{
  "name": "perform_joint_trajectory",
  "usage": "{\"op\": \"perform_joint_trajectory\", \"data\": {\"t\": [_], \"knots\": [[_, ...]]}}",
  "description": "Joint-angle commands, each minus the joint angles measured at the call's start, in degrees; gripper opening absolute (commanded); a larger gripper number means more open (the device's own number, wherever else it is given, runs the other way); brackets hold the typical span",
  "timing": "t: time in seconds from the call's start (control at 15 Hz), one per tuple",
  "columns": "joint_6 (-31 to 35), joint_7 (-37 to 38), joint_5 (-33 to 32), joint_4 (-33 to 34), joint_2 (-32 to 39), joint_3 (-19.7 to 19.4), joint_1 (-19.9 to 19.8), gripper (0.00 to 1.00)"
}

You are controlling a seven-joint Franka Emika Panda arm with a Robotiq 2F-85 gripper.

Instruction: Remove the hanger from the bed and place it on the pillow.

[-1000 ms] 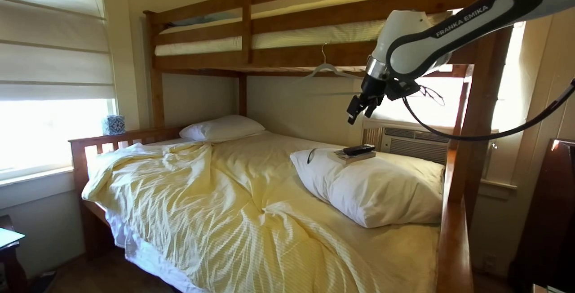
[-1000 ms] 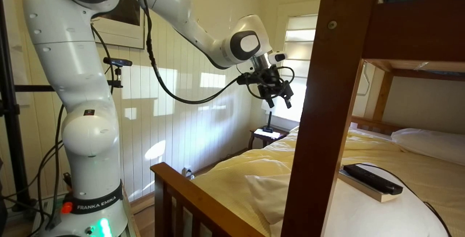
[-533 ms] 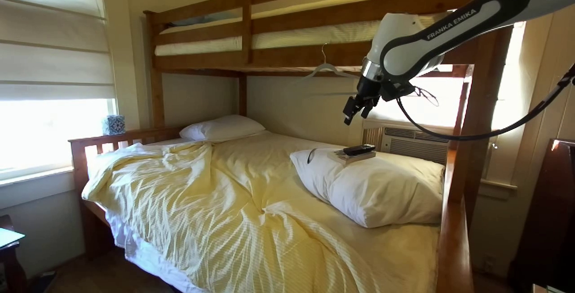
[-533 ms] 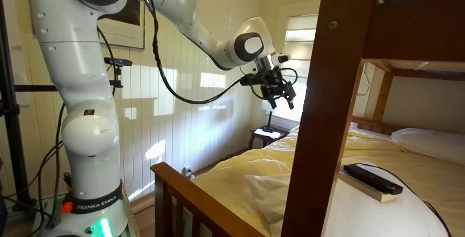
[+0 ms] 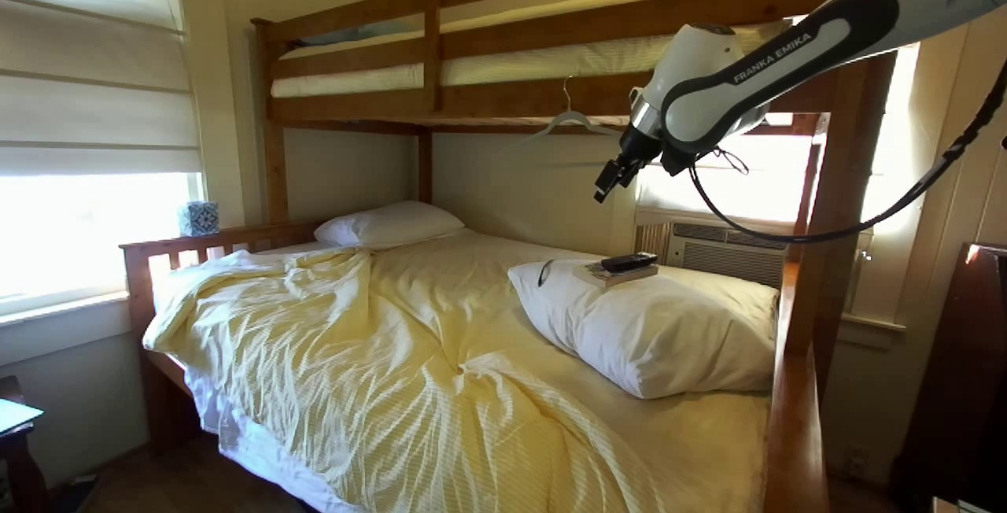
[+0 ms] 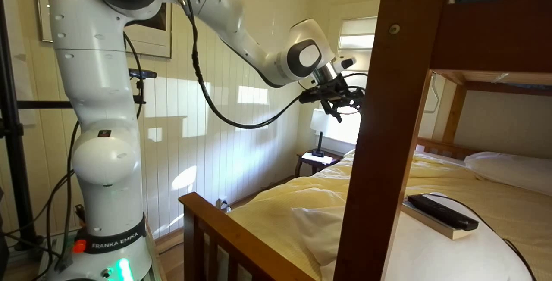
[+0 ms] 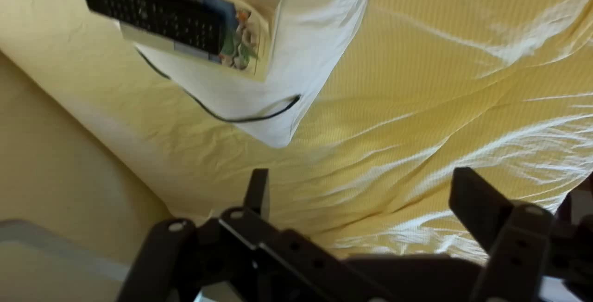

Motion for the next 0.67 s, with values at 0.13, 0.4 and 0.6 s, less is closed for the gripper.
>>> {"op": "perform_joint_trajectory", "data": {"t": [0.13, 0.4, 0.6], "knots": [[10.15, -14.09, 1.56, 9.14, 8.21, 0.65, 0.99, 1.0], [11.37, -4.41, -16.3, 17.03, 10.82, -1.24, 2.83, 1.0], [8.39, 4.58, -30.27, 24.42, 12.06, -4.07, 4.86, 1.0]]}}
